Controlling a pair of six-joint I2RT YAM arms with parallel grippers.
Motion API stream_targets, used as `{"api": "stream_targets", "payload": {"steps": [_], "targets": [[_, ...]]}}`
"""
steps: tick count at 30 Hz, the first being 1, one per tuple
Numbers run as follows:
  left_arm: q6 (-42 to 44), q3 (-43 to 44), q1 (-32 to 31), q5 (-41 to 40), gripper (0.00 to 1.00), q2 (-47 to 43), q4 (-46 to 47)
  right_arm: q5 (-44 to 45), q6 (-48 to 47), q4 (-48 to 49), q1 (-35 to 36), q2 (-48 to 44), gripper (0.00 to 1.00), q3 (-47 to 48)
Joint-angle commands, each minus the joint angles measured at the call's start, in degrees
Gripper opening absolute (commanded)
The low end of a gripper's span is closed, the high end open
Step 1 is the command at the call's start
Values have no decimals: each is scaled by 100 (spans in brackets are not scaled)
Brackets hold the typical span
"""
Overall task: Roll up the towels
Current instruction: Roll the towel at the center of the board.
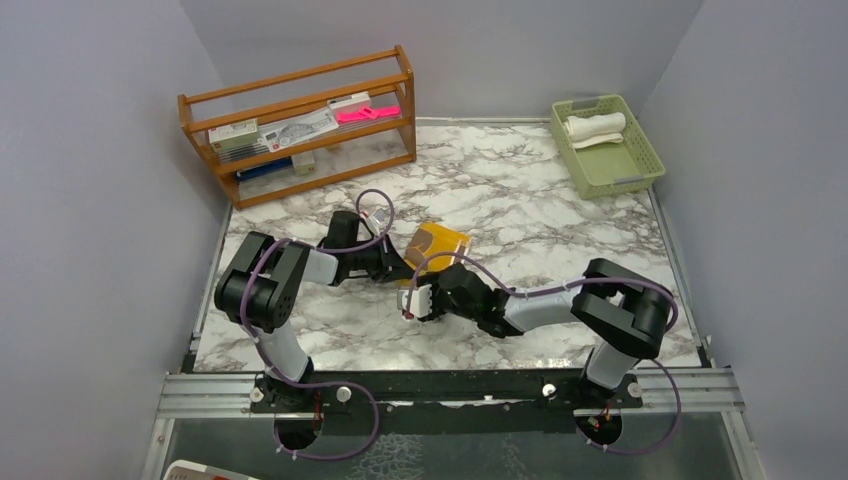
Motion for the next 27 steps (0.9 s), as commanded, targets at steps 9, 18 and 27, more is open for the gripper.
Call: {"api": "stream_targets", "payload": {"steps": [9, 18, 27], "targets": [[520, 110, 14, -1115, 3, 181, -877, 212, 638, -1741, 44, 746, 1, 853], [360, 558, 587, -65, 20, -825, -1225, -1545, 2484, -2253, -669, 76, 1, 1132], [1231, 1343, 1088, -41, 31, -2001, -2739, -3687, 4999, -2071, -1914, -74, 1, 1556]]}}
